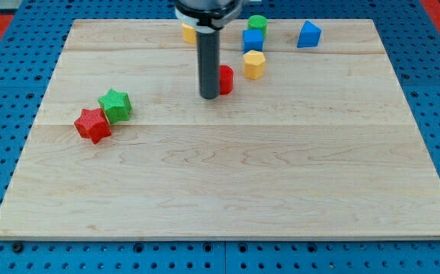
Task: Push the red circle below the yellow hexagon
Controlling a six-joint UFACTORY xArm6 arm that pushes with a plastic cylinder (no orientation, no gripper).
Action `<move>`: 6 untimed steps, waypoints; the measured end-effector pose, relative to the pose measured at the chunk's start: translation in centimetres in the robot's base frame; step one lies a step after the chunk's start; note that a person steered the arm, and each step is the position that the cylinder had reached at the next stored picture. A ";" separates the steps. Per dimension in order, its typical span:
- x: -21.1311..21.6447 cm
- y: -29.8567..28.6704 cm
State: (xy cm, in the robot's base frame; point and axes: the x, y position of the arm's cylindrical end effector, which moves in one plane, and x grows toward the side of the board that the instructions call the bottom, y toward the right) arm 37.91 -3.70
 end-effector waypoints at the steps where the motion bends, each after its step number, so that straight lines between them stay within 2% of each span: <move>1: -3.1 -1.5; 2: -5.9 1.3; 3: -3.7 4.9; 4: -3.8 3.4; 5: -1.1 -1.7; 6: 0.2 4.2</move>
